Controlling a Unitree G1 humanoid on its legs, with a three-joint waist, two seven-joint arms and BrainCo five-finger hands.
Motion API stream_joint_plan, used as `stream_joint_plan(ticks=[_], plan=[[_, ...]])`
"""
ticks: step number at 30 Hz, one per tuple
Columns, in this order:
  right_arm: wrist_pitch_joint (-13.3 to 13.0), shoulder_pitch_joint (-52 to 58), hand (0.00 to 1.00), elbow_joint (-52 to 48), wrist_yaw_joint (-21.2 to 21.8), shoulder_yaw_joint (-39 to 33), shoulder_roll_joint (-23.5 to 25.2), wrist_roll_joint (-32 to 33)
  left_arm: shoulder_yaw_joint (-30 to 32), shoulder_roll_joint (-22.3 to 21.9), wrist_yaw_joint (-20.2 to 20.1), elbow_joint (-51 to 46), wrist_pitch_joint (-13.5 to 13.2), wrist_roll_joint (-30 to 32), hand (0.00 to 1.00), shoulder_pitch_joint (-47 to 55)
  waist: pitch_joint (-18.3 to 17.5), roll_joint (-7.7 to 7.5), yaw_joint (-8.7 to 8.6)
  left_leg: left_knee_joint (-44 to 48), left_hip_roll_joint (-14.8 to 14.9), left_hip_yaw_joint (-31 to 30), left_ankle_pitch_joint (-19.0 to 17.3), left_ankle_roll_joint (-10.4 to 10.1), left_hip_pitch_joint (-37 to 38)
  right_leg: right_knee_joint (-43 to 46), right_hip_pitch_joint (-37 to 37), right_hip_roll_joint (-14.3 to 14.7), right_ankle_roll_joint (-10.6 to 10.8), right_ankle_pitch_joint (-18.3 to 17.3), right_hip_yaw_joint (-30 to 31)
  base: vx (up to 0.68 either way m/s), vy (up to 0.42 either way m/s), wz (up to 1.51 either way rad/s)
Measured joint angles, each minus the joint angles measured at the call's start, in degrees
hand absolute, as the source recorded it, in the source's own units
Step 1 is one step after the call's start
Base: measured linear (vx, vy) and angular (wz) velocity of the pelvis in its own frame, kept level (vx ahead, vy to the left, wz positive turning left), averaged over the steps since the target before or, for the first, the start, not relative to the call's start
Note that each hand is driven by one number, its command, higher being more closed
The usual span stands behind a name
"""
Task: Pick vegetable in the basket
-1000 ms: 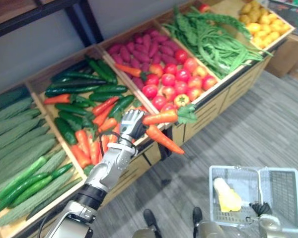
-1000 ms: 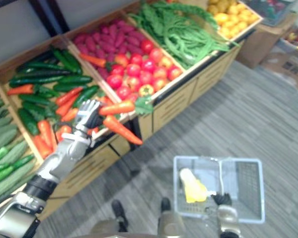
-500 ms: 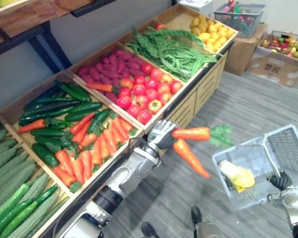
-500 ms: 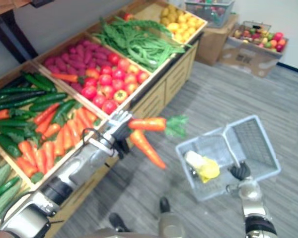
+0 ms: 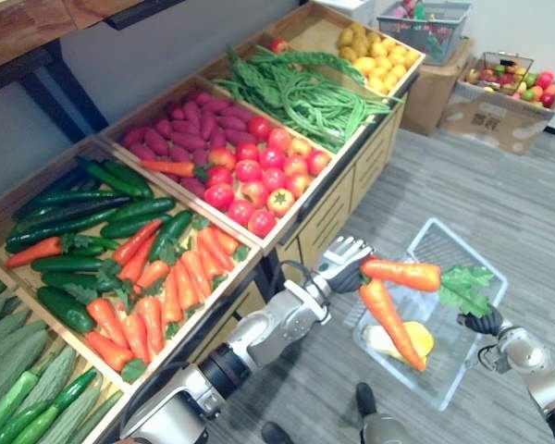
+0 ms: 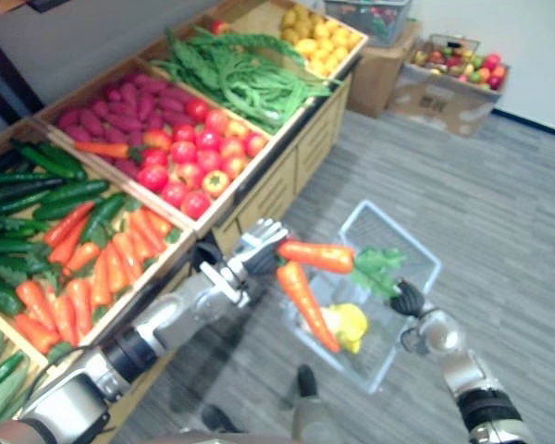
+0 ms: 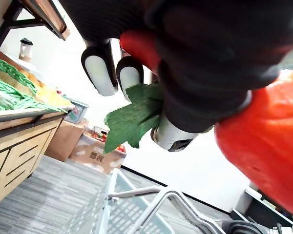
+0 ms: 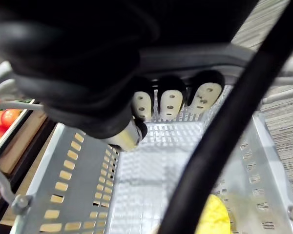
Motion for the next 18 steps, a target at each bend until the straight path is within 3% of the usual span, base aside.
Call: stream_joint_plan(ticks=[4,18], plan=[[-1.5,0.3,1.00,-3.2,1.9,2.9,-2.5,0.0,-1.0,-0.2,-0.6,0.0,-0.4,0.0,1.00,0.0,-0.1,0.10,-0.18,0.0,0.4,0.9,-0.9,-0.3,1.1,2.0,-0.7,1.0,0.2,0.3,1.7,0.04,-0.007,-0.18],[-3.1,0.8,1.00,-9.3,6.3,6.7,-7.7,2.4,-4.7,-0.8,-3.9,5.0,-0.6,0.5,1.00,-0.3,-0.1,0.25,-0.17,0.0,0.9,0.8,-1.1,-0.3,0.4,3.1,-2.1,1.7,0.0,1.5,3.9,-0.01,-0.019,-0.01]])
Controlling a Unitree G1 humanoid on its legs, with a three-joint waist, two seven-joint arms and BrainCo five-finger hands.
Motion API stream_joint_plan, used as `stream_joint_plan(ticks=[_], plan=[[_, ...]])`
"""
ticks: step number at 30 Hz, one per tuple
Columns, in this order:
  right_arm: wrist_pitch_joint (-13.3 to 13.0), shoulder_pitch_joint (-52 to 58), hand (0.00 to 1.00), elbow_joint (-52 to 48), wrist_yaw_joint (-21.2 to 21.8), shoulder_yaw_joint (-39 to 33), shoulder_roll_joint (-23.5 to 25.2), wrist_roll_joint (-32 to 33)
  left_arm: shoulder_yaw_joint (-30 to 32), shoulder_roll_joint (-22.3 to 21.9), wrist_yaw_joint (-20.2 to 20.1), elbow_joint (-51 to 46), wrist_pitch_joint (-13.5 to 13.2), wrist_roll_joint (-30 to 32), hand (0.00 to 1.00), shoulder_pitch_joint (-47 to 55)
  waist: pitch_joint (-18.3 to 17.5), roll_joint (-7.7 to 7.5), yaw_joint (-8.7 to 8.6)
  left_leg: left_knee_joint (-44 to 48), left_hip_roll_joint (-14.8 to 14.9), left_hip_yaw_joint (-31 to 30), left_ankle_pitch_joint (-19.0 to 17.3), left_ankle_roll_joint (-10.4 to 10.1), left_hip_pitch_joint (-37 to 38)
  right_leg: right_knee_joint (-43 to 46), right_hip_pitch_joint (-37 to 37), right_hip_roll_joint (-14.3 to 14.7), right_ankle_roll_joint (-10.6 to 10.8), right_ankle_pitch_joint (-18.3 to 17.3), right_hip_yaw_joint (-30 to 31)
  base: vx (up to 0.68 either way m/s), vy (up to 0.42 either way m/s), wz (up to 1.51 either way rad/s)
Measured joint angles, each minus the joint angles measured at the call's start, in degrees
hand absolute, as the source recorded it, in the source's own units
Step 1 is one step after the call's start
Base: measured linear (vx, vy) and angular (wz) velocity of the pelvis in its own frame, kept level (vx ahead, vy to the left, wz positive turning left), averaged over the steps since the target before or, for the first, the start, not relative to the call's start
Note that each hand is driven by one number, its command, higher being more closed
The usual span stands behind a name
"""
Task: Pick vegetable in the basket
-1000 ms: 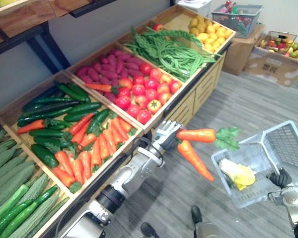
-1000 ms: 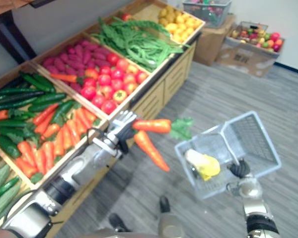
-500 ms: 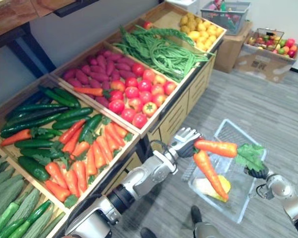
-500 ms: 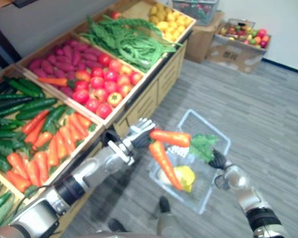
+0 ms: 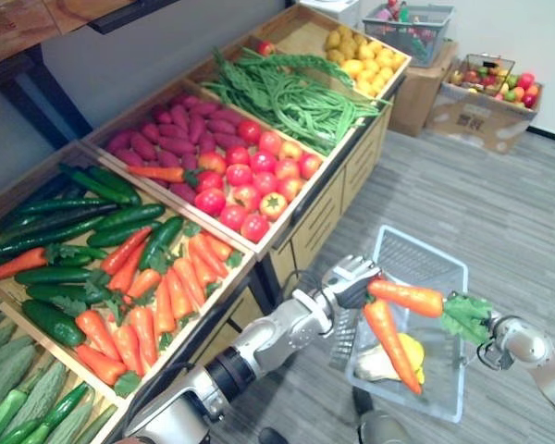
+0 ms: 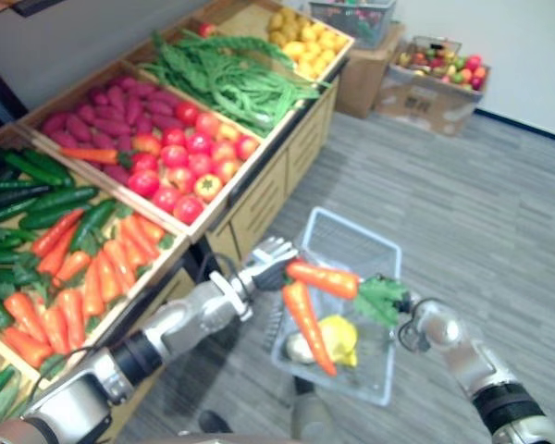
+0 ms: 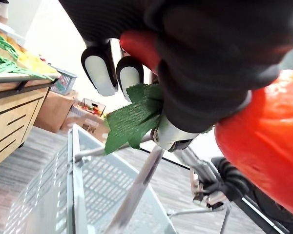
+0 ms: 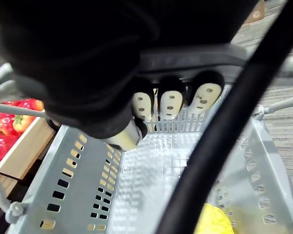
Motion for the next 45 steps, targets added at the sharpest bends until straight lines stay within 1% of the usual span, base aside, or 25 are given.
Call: stream_joint_plan(ticks=[5,8,12,14,16,17,18,19,21,22,25,28,36,37,39,41,45], plan=[[0.0,0.0,1.00,-1.4,0.3,0.1,-0.1,0.4,-1.0,-0.1,-0.9,1.2,-0.2,0.0,1.00,0.0,-0.1,0.14,0.00,0.0,0.2,0.0,0.3,-0.1,0.0,0.0,0.0,0.2,0.0,0.1,0.6,-0.02,-0.021,0.00],[0.0,-0.4,1.00,-2.1,0.3,0.3,-0.5,1.5,-2.6,-0.6,-1.4,1.8,-0.7,0.0,1.00,0.2,-0.2,0.91,-0.10,0.0,1.1,0.1,0.5,-0.3,-0.1,-0.1,-0.1,1.0,0.0,1.5,0.8,-0.02,-0.028,0.02],[0.0,-1.1,1.00,-2.2,0.3,0.4,-0.5,1.6,-2.9,-1.2,-1.9,2.2,-1.0,0.1,1.00,0.4,-0.3,1.03,-0.07,0.0,1.2,0.3,0.7,-0.5,-0.2,-0.2,-0.1,1.1,0.0,1.5,0.9,-0.03,-0.024,0.02],[0.0,-1.5,1.00,-2.2,0.3,0.4,-0.5,1.6,-3.0,-2.5,-2.2,4.0,-1.0,0.1,1.00,0.6,-0.3,1.04,-0.02,0.0,1.5,0.7,1.1,-1.1,-0.2,-0.6,0.0,1.2,0.0,1.5,0.9,-0.04,-0.041,0.01],[0.0,-2.3,1.00,-2.2,0.3,0.4,-0.5,1.6,-3.9,-2.8,-2.3,4.6,-1.0,0.2,1.00,0.7,-0.3,1.03,0.02,0.0,1.6,1.5,1.3,-1.5,-0.3,-1.5,0.1,1.2,0.0,1.4,1.1,-0.04,-0.039,-0.05],[0.0,-2.8,1.00,-2.2,0.3,0.5,-0.5,1.6,-4.3,-3.0,-2.5,5.0,-1.0,0.5,1.00,0.7,-0.3,0.76,0.02,0.0,1.3,1.8,1.9,-1.7,-0.3,-2.5,0.5,0.7,-0.9,0.4,0.9,-0.04,-0.046,-0.06],[0.0,-3.0,1.00,-2.2,0.3,0.5,-0.6,1.6,-4.4,-3.2,-2.5,5.2,-1.0,0.6,1.00,0.7,-0.3,0.39,0.04,0.0,0.9,2.0,2.6,-1.6,-0.3,-3.0,0.7,0.2,-1.4,-1.2,0.7,-0.05,-0.057,-0.07],[0.0,-3.5,1.00,-2.2,0.3,0.9,-0.7,1.6,-4.2,-4.4,-2.7,6.8,-0.9,0.7,1.00,0.8,-0.3,0.71,0.07,0.0,1.0,2.5,3.0,-1.5,-0.4,-3.4,0.5,0.1,-1.3,-1.5,0.7,-0.04,-0.047,-0.01],[0.5,-3.6,1.00,-2.1,0.3,1.7,-0.8,1.6,-4.2,-5.7,-2.9,8.6,-0.8,1.2,1.00,0.8,-0.2,0.54,-0.71,0.4,1.1,3.0,3.8,-1.2,-0.3,-4.0,0.7,-0.2,-1.1,-1.4,0.0,-0.04,-0.024,0.04],[0.9,-3.4,1.00,-2.1,0.2,2.0,-0.8,1.6,-4.2,-6.7,-2.9,9.0,-0.8,2.1,1.00,0.8,-0.1,0.30,-1.48,0.4,0.8,3.0,4.1,-1.2,-0.2,-4.3,1.2,-0.6,-1.0,-1.3,-0.2,-0.04,0.003,0.01],[1.4,-3.1,1.00,-2.1,0.2,2.1,-0.8,1.6,-4.2,-8.6,-2.9,11.4,-0.8,2.6,1.00,0.8,-0.6,0.08,-1.48,0.0,-0.3,3.6,3.5,-0.5,-0.1,-4.5,1.1,-1.6,-0.2,-0.8,0.7,-0.03,0.020,-0.05],[1.8,-3.1,1.00,-2.1,0.0,2.2,-0.7,1.5,-4.2,-8.6,-2.9,13.9,-0.5,2.9,1.00,1.1,-0.8,-0.64,-1.34,0.0,-1.1,3.5,3.3,-0.2,-0.2,-4.9,1.3,-2.3,0.3,-0.5,0.9,0.00,0.006,0.02],[1.9,-3.1,1.00,-1.4,-0.3,2.2,0.4,1.5,-4.2,-8.9,-2.9,16.9,0.2,5.0,1.00,1.1,-0.9,-0.73,-1.37,-0.1,-1.5,2.8,3.1,-0.1,-0.2,-5.0,1.6,-2.7,0.8,-0.5,0.6,0.00,0.009,0.03],[1.9,-3.1,1.00,-1.0,-0.4,2.2,0.8,1.5,-4.3,-9.0,-2.9,17.6,0.3,5.0,0.00,1.1,-1.0,-0.80,-1.40,-0.1,-1.5,2.7,3.1,-0.1,-0.2,-5.0,1.6,-2.7,0.9,-0.5,0.4,0.00,0.000,0.00],[1.9,-3.1,1.00,-0.2,-0.5,2.2,1.5,1.5,-4.4,-9.0,-2.9,18.6,0.3,5.1,0.00,1.1,-1.3,-1.02,-1.41,-0.1,-1.5,2.6,3.1,-0.1,-0.2,-5.0,1.6,-2.8,0.8,-0.6,0.3,0.00,0.000,0.00],[1.9,-3.1,1.00,0.8,-0.6,2.2,2.7,1.5,-4.5,-9.2,-2.9,19.8,0.5,5.3,0.00,1.1,-2.0,-1.54,-1.54,0.0,-1.5,2.2,3.1,-0.2,-0.2,-5.0,1.8,-2.8,0.8,-0.6,0.2,0.01,0.001,0.05],[2.0,-3.1,1.00,0.8,-0.7,2.2,3.3,1.5,-4.5,-9.2,-2.9,20.3,0.7,7.1,0.00,1.1,-2.6,-2.51,-2.06,0.0,-1.5,1.7,3.0,-0.2,-0.2,-5.1,2.1,-2.8,0.8,-0.6,0.0,0.00,0.001,0.05]])
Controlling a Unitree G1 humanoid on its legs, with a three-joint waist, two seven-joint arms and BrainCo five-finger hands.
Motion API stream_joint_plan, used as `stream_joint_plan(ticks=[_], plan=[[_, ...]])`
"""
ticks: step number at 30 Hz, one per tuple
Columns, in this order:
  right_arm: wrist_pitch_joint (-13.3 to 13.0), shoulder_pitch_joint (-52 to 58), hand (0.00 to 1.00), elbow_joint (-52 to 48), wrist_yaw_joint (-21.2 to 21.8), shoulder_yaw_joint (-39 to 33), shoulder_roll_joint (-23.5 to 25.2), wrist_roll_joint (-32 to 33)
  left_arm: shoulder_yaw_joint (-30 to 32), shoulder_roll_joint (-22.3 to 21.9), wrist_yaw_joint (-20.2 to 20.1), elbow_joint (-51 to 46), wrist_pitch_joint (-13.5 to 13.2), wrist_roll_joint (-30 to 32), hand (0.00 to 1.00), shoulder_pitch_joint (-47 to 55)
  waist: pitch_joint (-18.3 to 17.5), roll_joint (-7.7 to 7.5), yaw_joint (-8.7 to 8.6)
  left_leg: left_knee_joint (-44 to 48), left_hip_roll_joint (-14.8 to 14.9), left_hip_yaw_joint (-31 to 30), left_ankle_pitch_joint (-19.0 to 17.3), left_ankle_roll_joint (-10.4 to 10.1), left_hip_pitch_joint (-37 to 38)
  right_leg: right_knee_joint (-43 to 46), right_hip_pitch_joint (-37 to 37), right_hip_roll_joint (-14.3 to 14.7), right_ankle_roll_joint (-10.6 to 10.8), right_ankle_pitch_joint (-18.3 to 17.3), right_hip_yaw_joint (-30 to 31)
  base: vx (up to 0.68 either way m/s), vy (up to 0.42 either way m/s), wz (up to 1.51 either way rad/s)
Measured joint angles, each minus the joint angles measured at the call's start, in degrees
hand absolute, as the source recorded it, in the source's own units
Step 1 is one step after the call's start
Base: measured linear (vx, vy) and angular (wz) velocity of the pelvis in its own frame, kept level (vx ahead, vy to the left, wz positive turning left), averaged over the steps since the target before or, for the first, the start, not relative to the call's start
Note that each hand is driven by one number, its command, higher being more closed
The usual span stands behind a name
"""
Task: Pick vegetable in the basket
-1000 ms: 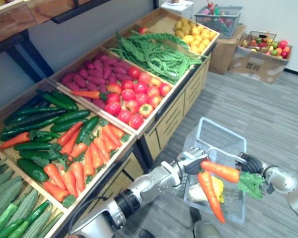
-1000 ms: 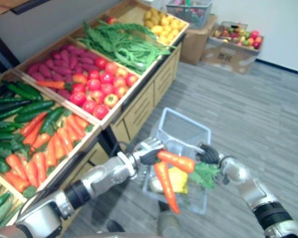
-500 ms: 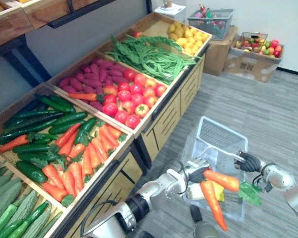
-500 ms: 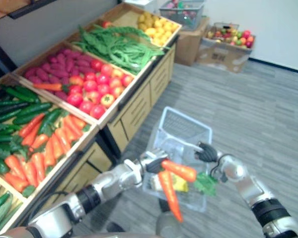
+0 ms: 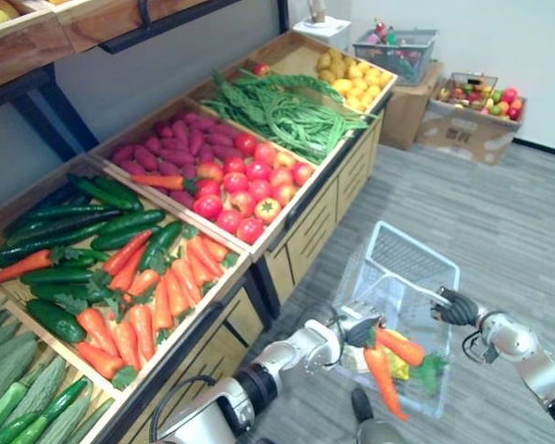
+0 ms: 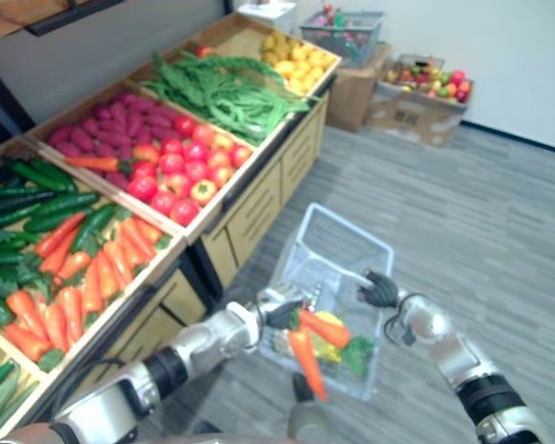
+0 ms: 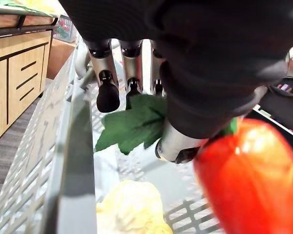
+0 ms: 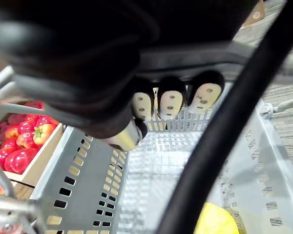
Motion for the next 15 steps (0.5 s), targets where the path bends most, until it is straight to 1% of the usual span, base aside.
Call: stream_joint_plan(ticks=[2,7,15], plan=[[0.0,0.0,1.00,0.0,-0.1,0.0,0.1,0.0,0.0,0.0,0.0,0.6,0.0,0.0,0.00,0.0,-0.2,-0.23,-0.33,0.0,0.0,0.0,0.0,0.0,0.0,0.0,0.0,0.0,0.0,0.0,0.0,0.00,0.000,0.00],[0.0,0.0,1.00,0.0,-0.1,-0.2,0.1,0.0,0.0,-0.2,-0.1,1.2,0.0,0.0,0.00,0.0,-0.2,-0.23,-0.84,0.0,0.0,0.1,0.0,0.0,0.2,0.1,0.0,0.1,0.0,0.0,0.3,-0.01,0.000,-0.02],[0.0,0.1,1.00,0.0,-0.1,-0.2,0.2,0.0,-0.3,-0.2,-0.2,1.2,0.0,0.0,0.00,0.0,-0.3,-0.24,-0.75,0.0,-0.1,0.0,0.0,0.0,0.2,0.1,0.1,0.0,0.0,-0.1,0.2,0.00,0.000,0.00]])
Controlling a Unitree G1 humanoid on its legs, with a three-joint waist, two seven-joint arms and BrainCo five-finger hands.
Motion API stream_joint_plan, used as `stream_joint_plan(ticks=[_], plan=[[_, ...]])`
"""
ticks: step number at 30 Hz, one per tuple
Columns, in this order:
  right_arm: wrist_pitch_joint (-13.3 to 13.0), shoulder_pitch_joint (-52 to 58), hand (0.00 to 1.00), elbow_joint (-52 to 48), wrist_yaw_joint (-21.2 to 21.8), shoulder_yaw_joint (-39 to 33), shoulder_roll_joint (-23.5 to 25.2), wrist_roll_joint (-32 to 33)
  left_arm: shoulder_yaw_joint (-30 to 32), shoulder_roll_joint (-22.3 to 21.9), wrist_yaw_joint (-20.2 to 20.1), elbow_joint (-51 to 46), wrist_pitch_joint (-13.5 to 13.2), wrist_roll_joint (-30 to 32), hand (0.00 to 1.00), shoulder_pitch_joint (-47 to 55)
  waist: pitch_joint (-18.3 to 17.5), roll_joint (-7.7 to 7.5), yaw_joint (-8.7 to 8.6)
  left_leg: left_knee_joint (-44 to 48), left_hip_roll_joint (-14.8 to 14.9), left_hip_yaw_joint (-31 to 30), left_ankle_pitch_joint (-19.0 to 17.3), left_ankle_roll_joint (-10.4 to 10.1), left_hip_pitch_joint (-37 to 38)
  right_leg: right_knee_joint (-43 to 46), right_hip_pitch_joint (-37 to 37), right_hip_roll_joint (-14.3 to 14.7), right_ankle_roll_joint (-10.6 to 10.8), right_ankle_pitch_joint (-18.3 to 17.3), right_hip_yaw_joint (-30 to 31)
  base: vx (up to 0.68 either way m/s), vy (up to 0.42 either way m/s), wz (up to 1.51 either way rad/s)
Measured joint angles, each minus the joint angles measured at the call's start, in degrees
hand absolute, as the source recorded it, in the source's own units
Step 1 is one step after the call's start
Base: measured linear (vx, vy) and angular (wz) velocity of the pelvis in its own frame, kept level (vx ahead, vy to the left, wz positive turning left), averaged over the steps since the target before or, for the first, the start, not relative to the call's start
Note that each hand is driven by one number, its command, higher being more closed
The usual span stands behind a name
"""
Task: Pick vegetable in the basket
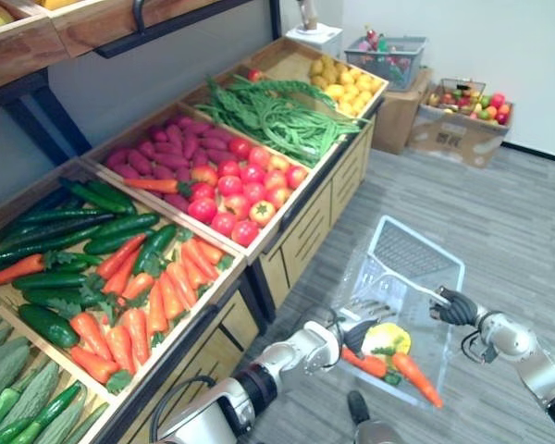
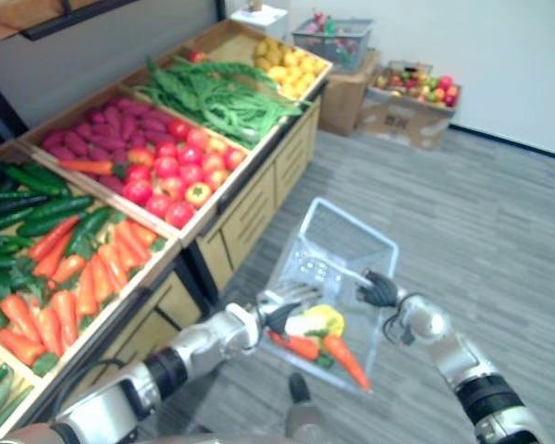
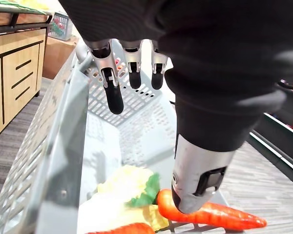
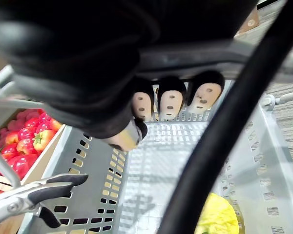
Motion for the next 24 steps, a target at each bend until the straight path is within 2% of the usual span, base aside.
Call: stream_joint_plan(ticks=[7,14,17,24], plan=[[0.1,0.7,1.00,2.2,0.0,-0.2,2.1,-0.1,-1.3,-0.1,-0.3,-0.5,0.0,0.0,0.00,-0.1,-1.3,-0.02,0.08,0.0,0.1,-0.5,0.0,0.0,-0.2,0.0,0.1,-0.1,0.0,0.0,-0.5,0.00,0.001,0.02],[0.2,4.3,1.00,4.6,-0.2,-4.0,6.8,-0.6,-1.5,0.2,-0.9,-10.4,-1.0,-1.2,0.00,-0.1,-1.3,-0.02,0.41,0.0,0.1,-3.1,0.1,0.1,-0.4,1.4,0.8,-0.6,0.1,-1.4,-3.1,-0.01,-0.001,0.19],[0.3,6.1,1.00,6.5,-0.3,-6.7,8.9,-0.8,-1.9,2.2,-1.6,-17.1,-1.9,-5.0,0.00,-0.1,-1.4,0.02,1.25,0.0,0.1,-4.0,0.1,0.1,-0.6,1.9,1.0,-0.9,0.1,-1.9,-4.2,0.01,-0.002,0.18],[1.9,9.5,1.00,11.6,-2.5,-15.1,13.4,-2.1,-1.8,9.4,-2.5,-31.6,-3.2,-9.2,0.00,1.3,-1.5,0.16,2.95,0.0,0.3,-8.1,0.8,1.1,-2.2,2.0,1.8,-1.7,-0.4,-2.1,-9.0,0.02,-0.013,0.30]])
